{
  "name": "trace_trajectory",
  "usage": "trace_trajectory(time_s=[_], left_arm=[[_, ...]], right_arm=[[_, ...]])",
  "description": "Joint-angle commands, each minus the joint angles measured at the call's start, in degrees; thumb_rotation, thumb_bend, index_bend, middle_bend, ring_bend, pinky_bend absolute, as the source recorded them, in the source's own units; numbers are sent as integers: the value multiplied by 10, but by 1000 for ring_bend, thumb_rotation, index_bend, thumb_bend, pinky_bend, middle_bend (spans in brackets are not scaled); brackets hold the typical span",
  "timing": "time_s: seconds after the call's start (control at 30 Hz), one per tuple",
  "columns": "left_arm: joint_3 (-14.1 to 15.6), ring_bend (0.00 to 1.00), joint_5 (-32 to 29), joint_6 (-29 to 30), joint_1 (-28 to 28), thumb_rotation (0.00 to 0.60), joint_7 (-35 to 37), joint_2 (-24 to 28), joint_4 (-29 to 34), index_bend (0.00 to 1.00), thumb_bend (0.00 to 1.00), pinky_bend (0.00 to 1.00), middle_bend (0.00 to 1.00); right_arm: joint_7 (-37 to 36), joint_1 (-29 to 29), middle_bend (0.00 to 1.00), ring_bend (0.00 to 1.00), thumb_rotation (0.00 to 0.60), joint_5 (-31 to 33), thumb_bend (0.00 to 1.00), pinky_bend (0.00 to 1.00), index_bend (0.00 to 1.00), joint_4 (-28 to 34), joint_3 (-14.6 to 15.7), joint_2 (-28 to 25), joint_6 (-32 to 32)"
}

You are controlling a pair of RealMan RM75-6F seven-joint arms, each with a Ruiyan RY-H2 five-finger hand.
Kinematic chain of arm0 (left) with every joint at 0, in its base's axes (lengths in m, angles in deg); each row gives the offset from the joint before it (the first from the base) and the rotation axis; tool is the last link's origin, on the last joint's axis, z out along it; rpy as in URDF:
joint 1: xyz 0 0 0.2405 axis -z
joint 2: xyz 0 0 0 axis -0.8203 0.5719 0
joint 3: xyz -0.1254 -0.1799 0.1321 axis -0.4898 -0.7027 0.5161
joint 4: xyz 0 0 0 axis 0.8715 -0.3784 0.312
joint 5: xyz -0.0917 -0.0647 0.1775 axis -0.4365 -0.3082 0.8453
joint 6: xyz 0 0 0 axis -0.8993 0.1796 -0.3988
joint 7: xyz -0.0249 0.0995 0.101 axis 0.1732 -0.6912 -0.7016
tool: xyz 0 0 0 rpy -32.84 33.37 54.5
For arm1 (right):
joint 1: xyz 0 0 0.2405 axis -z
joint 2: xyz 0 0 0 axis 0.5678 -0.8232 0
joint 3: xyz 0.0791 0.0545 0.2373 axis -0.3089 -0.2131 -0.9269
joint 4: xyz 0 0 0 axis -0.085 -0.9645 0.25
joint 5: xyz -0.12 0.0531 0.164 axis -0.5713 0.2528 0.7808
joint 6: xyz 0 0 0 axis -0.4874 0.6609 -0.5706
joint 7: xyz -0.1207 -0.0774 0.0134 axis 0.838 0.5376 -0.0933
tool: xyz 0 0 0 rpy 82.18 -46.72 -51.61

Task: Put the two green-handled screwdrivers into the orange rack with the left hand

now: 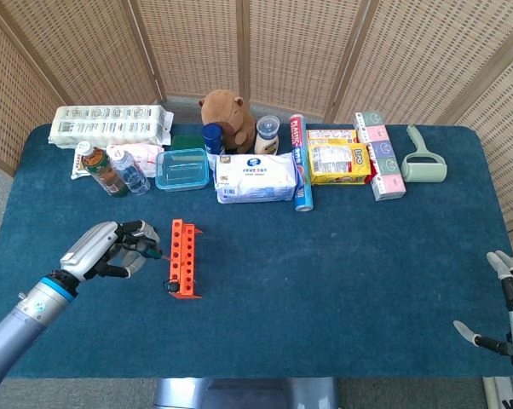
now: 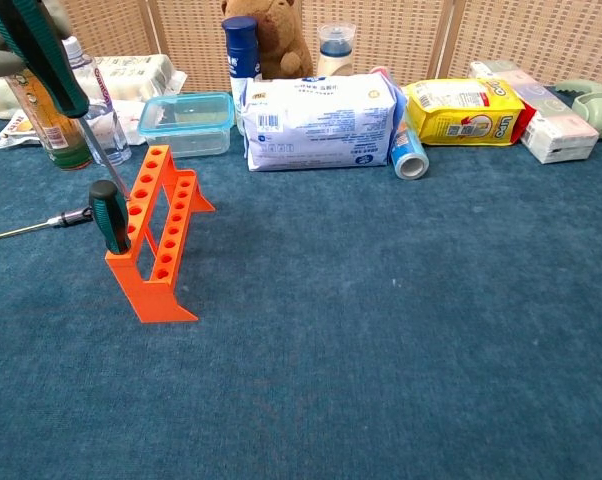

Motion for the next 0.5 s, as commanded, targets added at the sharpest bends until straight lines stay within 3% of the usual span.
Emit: trace_trajectory(time_s=[0.03,0.5], left_arm=[[-1,717,3,3,-1,600,5,5,5,514,439,864,780],[2,717,0,-8,8,600,17,4,3,513,438,864,780]], right_arm=[[-1,0,43,0,600,0,104,7,16,0,0,-1,0],[-2,1,43,0,600,-4,104,7,15,0,1,-1,2]])
